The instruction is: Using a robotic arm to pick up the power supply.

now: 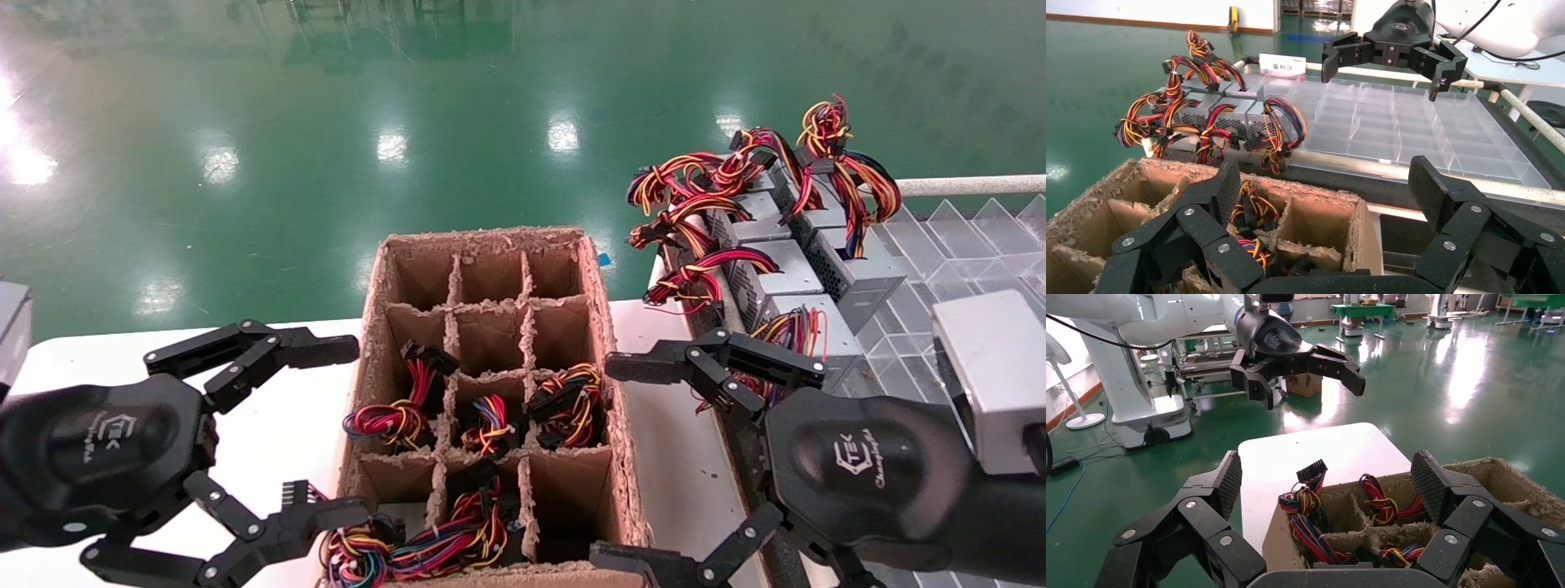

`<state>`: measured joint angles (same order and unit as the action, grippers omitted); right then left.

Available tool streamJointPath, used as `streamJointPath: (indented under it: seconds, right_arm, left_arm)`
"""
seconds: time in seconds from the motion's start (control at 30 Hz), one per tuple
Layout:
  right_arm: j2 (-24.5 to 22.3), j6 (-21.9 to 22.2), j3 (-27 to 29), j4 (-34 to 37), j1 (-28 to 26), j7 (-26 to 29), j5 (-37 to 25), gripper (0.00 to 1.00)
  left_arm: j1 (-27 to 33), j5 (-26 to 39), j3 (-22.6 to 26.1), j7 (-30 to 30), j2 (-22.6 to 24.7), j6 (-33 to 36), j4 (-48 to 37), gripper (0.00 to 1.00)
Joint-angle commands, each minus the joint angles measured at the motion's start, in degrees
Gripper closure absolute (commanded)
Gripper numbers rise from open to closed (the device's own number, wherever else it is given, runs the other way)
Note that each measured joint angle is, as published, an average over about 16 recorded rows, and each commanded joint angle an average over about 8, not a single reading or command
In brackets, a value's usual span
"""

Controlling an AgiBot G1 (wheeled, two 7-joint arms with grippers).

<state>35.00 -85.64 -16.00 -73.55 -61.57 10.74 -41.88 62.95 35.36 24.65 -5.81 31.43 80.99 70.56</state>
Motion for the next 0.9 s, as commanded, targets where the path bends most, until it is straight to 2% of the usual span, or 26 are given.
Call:
streamJointPath:
  seconds: [0.03,0.77,0.8,0.9]
  right_arm:
    - [0.0,0.0,0.0,0.0,0.0,0.0,0.0,0.0]
    - [0.0,0.0,0.0,0.0,0.0,0.0,0.0,0.0]
    - [0.0,0.0,0.0,0.0,0.0,0.0,0.0,0.0]
    - [0.0,0.0,0.0,0.0,0.0,0.0,0.0,0.0]
  left_arm:
    - [0.0,0.0,0.0,0.0,0.0,0.0,0.0,0.0]
    - [0.0,0.0,0.0,0.0,0.0,0.0,0.0,0.0]
    - [0.0,0.0,0.0,0.0,0.0,0.0,0.0,0.07]
    - [0.0,0.0,0.0,0.0,0.0,0.0,0.0,0.44]
